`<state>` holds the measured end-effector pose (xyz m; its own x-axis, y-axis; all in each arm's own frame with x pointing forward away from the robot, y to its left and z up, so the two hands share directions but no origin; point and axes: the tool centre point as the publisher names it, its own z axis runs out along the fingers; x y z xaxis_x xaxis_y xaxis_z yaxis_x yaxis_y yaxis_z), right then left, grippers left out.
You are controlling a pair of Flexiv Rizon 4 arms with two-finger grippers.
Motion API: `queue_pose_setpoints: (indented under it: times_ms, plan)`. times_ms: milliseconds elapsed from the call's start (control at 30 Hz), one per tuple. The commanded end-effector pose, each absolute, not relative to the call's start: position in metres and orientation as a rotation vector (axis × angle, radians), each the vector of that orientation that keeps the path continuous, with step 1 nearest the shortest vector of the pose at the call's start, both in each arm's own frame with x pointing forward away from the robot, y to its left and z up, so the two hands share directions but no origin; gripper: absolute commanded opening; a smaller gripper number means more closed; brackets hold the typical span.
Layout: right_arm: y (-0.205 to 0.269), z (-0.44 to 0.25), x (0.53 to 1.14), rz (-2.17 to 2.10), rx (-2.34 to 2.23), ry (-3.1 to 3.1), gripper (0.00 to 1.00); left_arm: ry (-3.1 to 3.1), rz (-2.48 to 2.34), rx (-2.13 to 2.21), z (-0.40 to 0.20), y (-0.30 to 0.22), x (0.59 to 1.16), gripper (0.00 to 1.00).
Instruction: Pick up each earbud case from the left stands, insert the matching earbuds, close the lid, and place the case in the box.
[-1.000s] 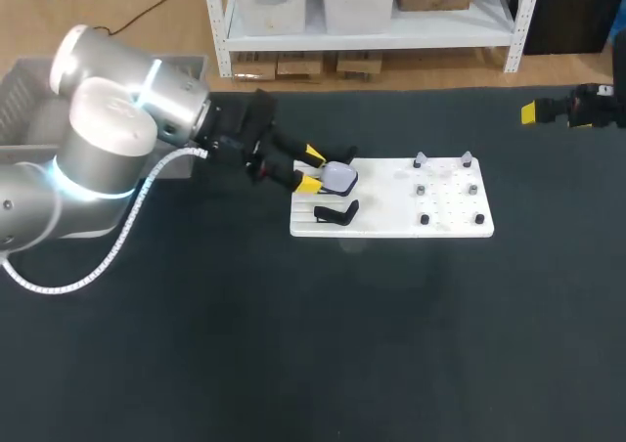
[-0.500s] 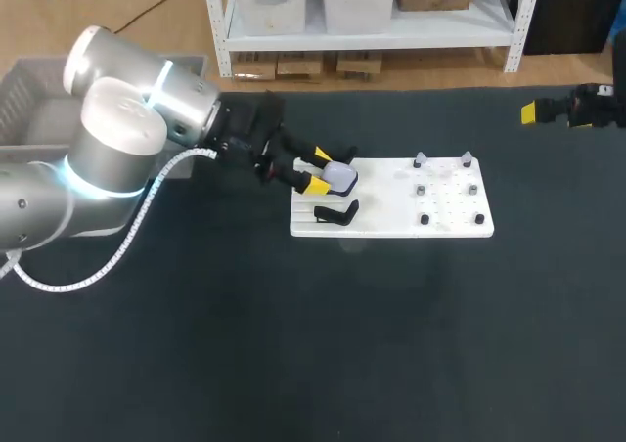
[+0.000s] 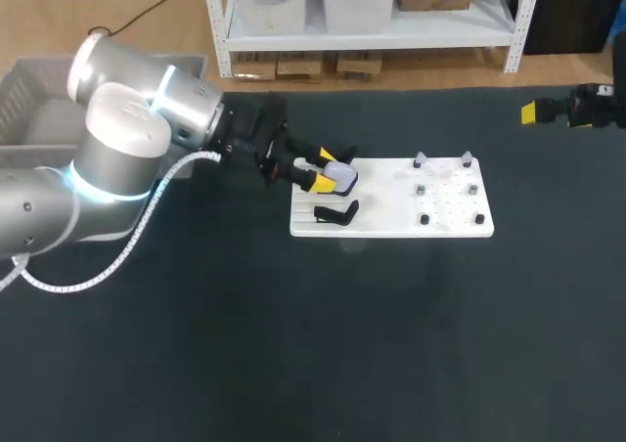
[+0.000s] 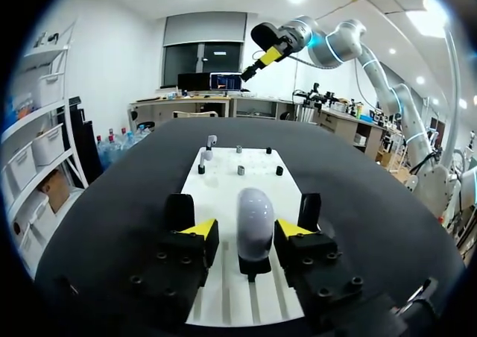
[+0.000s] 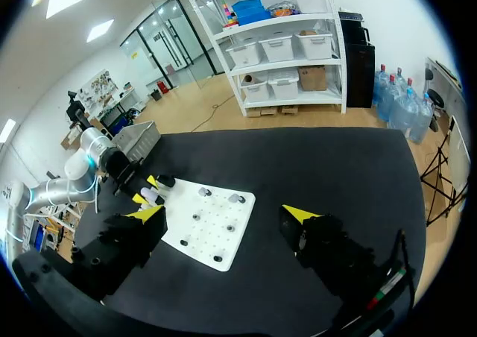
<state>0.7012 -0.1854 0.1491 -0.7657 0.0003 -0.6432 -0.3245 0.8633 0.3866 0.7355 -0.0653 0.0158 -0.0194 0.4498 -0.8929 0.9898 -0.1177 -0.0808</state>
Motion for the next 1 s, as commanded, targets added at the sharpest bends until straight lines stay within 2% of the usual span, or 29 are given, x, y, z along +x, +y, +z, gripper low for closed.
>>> queue_pose_setpoints:
  times_ms: [33, 533, 1000]
  plan:
    - [-0.1852, 0.1492, 0.7008, 0.641, -0.233, 2.372, 1.0, 1.515, -1.09, 1.627, 0.0144, -0.0641, 0.7325, 0.48]
    - [-0.1852, 0.1492, 0.7008, 0.641, -0.233, 2.372, 1.0, 1.506, -1.088, 1.64, 0.013, -0.0632, 0.7339, 0.49]
    - [-0.1852, 0.1492, 0.7008, 0.641, -0.233, 2.372, 1.0, 1.499, -1.08, 1.659, 0.0114, -0.0653, 0.7344, 0.45]
